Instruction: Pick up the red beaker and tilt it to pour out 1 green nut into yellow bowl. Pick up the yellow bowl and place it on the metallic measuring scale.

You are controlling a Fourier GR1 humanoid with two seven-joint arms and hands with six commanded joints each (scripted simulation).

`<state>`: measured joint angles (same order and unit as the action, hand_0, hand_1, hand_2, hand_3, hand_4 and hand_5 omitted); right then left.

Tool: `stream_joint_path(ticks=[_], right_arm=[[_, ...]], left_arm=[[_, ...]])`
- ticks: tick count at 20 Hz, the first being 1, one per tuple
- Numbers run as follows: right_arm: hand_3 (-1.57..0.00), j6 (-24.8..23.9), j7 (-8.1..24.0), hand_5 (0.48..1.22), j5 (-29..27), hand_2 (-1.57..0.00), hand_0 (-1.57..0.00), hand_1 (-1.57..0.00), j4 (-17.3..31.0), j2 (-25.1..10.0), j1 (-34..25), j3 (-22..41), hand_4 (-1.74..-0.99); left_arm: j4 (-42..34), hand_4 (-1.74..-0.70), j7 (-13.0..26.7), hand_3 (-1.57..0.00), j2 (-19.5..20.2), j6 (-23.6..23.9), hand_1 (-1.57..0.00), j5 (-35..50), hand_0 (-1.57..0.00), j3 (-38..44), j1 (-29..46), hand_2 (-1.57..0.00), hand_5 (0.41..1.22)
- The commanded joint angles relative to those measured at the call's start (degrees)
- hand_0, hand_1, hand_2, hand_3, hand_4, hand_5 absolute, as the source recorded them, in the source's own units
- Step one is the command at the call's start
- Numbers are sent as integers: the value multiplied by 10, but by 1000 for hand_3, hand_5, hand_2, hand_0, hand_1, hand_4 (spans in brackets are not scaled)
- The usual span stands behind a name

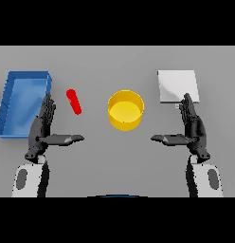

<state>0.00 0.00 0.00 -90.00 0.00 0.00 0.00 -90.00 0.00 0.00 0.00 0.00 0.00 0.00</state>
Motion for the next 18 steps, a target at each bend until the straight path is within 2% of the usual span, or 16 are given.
stream_joint_path(ticks=[1, 6, 7, 8, 10, 12, 15, 16, 18], right_arm=[[1, -1, 0, 660, 0, 1, 1, 1, 0, 0, 0, 0, -1128], [1, 0, 3, 660, -1, 1, 1, 1, -6, -1, 4, 1, -1128], [1, -11, -54, 660, 60, 1, 1, 1, -31, -14, 29, 34, -1128], [1, -21, -78, 663, 103, 1, 1, 1, -44, -19, 40, 57, -1128], [1, -32, -81, 666, 147, 1, 1, 1, -63, -23, 61, 79, -1126], [1, -40, -74, 663, 159, 1, 1, 1, -60, -26, 62, 81, -1118], [1, -36, -63, 658, 151, 1, 1, 1, -68, -24, 56, 79, -1121], [1, -36, -53, 653, 153, 1, 1, 1, -72, -23, 55, 81, -1123], [1, -37, -55, 650, 156, 1, 1, 1, -83, -27, 68, 81, -1130]], left_arm=[[0, -1093, 0, 1, 2, 0, 1, 1, 1, 2, 0, 1, 623], [2, -1093, 0, 1, 14, -8, 1, 13, 1, 12, 0, 1, 623], [-23, -1093, -20, 1, 22, -8, 1, -19, 1, -11, 29, 1, 623], [-47, -1094, -31, 1, 29, -6, 1, -38, 1, -23, 50, 1, 620], [-59, -1093, -25, 1, 32, 1, 1, -60, 1, -35, 59, 1, 615], [-79, -1098, -23, 1, 37, -4, 1, -67, 1, -44, 80, 1, 616], [-62, -1090, 8, 1, 34, 4, 1, -82, 1, -48, 61, 1, 612], [-51, -1090, 6, 1, 38, 3, 1, -83, 1, -45, 48, 1, 612], [-23, -1106, -4, 1, 35, 8, 1, -91, 1, -45, 25, 1, 623]])
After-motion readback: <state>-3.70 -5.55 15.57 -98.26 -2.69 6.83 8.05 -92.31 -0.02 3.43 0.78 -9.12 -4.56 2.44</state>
